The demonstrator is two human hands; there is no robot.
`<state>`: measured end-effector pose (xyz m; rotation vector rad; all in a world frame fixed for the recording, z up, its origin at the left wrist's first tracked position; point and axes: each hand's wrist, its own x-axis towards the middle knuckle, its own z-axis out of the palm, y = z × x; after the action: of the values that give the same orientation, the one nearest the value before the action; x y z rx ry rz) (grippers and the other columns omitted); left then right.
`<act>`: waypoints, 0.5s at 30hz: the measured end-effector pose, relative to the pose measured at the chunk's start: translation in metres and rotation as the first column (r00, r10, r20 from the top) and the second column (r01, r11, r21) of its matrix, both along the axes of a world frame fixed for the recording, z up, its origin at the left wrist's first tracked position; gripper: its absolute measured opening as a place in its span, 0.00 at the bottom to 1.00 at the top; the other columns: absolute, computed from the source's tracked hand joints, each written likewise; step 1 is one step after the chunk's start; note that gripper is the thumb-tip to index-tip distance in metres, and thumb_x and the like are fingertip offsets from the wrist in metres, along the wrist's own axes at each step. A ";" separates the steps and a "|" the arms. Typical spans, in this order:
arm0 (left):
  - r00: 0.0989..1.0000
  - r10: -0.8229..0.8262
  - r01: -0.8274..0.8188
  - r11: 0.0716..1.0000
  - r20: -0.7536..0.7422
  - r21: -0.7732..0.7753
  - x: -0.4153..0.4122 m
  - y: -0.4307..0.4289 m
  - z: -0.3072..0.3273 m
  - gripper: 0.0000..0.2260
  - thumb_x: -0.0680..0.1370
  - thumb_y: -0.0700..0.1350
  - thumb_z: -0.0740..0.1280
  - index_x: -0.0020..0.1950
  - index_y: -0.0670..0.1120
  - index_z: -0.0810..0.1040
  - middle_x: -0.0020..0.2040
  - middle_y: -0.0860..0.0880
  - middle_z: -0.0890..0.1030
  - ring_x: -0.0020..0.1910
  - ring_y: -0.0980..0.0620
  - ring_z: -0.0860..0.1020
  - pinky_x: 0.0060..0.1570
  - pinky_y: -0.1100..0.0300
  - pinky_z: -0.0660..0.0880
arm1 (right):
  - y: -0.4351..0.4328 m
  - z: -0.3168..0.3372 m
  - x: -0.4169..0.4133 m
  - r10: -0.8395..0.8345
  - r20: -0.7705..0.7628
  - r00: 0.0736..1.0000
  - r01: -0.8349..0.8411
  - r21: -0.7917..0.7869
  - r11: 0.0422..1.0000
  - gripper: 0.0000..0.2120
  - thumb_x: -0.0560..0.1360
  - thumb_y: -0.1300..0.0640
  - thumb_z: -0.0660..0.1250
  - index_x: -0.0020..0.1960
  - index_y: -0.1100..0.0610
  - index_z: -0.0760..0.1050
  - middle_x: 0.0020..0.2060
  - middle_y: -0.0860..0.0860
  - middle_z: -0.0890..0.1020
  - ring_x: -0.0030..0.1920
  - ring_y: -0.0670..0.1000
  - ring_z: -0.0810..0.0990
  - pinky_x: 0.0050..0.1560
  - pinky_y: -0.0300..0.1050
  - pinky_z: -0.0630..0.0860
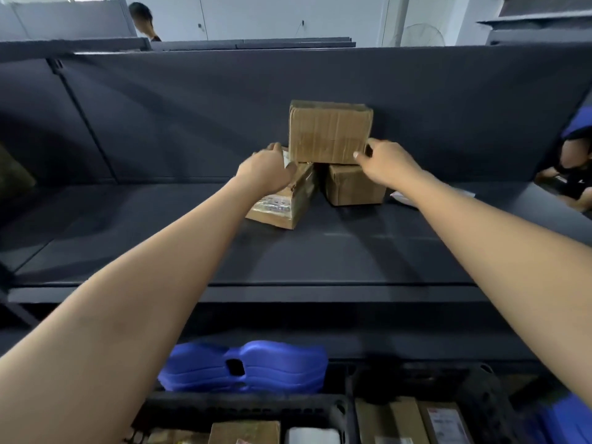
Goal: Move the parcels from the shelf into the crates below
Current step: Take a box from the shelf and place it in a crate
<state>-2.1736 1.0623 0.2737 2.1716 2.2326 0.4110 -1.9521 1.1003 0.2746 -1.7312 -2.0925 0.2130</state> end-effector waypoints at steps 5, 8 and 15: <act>0.992 0.048 -0.053 0.998 0.115 0.043 0.002 0.049 0.010 0.27 0.82 0.54 0.54 0.76 0.39 0.59 0.74 0.41 0.66 0.69 0.40 0.69 0.61 0.50 0.69 | 0.057 0.008 0.007 -0.112 -0.084 0.990 0.112 -0.005 0.994 0.30 0.81 0.43 0.52 0.75 0.63 0.59 0.71 0.60 0.67 0.69 0.60 0.68 0.63 0.50 0.68; 0.967 0.070 -0.081 0.996 0.247 0.033 0.005 0.074 0.015 0.27 0.83 0.55 0.53 0.75 0.38 0.61 0.73 0.40 0.68 0.70 0.41 0.67 0.64 0.53 0.66 | 0.082 0.009 0.011 -0.120 -0.157 0.980 0.116 -0.036 0.993 0.30 0.81 0.43 0.52 0.73 0.65 0.62 0.70 0.60 0.69 0.69 0.60 0.68 0.64 0.49 0.67; 0.836 0.043 -0.069 0.997 0.547 0.026 0.010 0.118 0.010 0.25 0.83 0.54 0.54 0.72 0.38 0.67 0.69 0.41 0.71 0.68 0.43 0.70 0.60 0.57 0.66 | 0.122 -0.007 0.008 -0.050 -0.290 0.956 0.026 -0.089 0.996 0.34 0.79 0.36 0.51 0.71 0.61 0.66 0.68 0.57 0.72 0.66 0.57 0.71 0.57 0.46 0.68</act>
<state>-2.1638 1.1802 0.2840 1.7044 1.9692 0.9528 -1.9438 1.2224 0.2677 -1.6693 -1.8576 0.5197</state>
